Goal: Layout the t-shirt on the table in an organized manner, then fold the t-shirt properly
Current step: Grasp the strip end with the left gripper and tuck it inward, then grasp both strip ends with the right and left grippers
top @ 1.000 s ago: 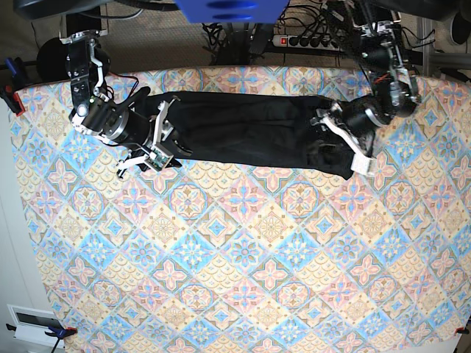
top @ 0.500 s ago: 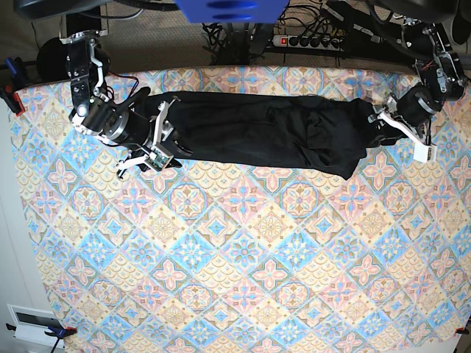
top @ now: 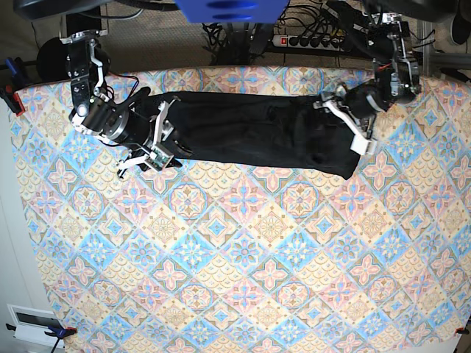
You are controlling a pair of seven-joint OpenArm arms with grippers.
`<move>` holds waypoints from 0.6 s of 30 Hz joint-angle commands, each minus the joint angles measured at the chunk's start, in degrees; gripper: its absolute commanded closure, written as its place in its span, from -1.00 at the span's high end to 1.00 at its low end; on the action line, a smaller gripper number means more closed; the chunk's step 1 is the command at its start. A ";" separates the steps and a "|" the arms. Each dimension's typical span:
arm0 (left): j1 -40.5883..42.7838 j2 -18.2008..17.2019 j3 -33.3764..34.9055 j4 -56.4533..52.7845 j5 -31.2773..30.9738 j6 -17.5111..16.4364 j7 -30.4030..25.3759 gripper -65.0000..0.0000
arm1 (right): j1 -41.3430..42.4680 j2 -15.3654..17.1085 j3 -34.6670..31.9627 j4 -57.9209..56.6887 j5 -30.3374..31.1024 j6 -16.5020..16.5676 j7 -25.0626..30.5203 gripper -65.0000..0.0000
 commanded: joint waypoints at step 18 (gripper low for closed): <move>-6.13 2.69 2.37 3.28 4.71 -0.45 -0.72 -0.06 | -1.73 0.67 2.75 1.19 0.81 -0.10 1.04 -0.46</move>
